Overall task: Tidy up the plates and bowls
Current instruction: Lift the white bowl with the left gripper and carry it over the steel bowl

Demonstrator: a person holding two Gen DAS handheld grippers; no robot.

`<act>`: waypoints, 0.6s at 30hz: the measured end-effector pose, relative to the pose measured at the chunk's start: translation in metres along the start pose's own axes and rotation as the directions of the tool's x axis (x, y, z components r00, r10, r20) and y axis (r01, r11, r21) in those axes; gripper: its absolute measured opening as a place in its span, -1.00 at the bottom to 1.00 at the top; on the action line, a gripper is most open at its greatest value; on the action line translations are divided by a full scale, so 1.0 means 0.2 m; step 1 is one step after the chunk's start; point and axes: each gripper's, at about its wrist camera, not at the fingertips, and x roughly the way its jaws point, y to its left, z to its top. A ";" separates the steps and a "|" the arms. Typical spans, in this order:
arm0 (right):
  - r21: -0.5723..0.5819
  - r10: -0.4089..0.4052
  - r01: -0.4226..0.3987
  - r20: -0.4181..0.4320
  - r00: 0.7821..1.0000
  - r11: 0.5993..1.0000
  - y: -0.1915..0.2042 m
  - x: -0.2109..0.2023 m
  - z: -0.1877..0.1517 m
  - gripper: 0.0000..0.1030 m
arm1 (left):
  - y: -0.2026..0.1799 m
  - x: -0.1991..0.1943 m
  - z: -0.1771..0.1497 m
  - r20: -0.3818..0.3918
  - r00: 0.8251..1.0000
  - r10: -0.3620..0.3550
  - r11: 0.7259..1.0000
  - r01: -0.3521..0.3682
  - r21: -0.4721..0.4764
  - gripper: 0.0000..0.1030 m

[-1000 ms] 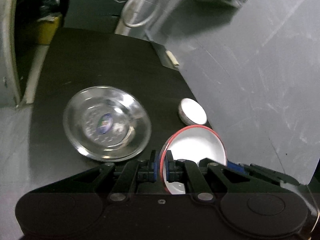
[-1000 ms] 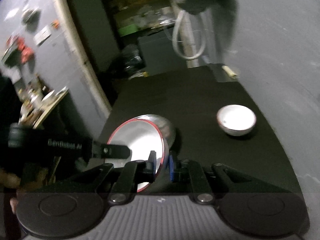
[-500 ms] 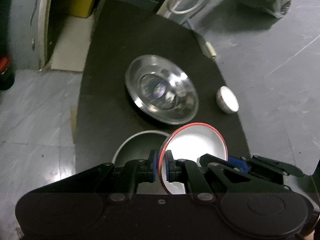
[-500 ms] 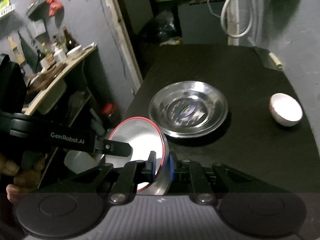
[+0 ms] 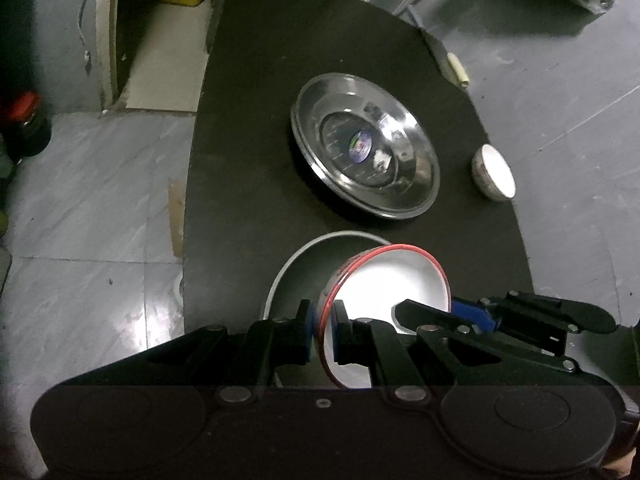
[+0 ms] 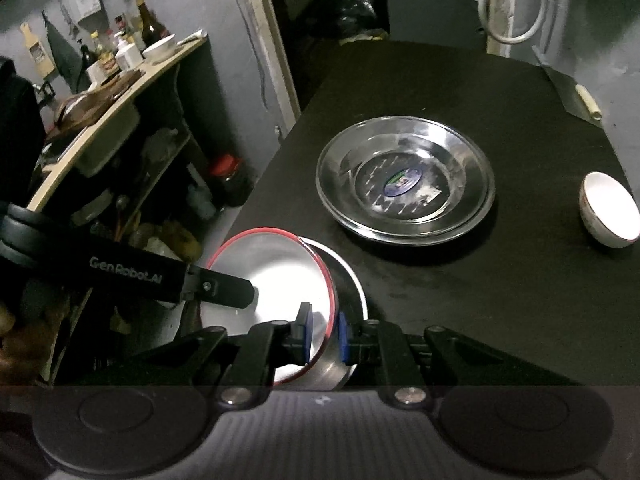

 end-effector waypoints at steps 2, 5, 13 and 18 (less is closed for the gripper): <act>-0.005 0.004 -0.004 -0.012 1.000 1.000 0.00 0.01 0.00 -0.72 | 0.00 0.00 0.00 -0.005 1.000 0.007 1.000 -0.007 0.000 -0.84; -0.005 0.009 -0.009 -0.026 1.000 1.000 0.00 0.02 0.00 -0.72 | 0.01 0.00 0.00 -0.011 1.000 0.011 1.000 -0.011 -0.004 -0.84; -0.006 0.012 -0.012 -0.041 0.999 1.000 -0.01 0.03 0.00 -0.72 | 0.02 0.01 -0.01 -0.032 0.999 0.035 0.999 -0.035 -0.019 -0.74; -0.009 0.017 -0.018 -0.043 0.999 1.000 -0.02 0.03 0.00 -0.72 | 0.01 0.01 -0.01 -0.030 0.999 0.038 0.999 -0.039 -0.023 -0.74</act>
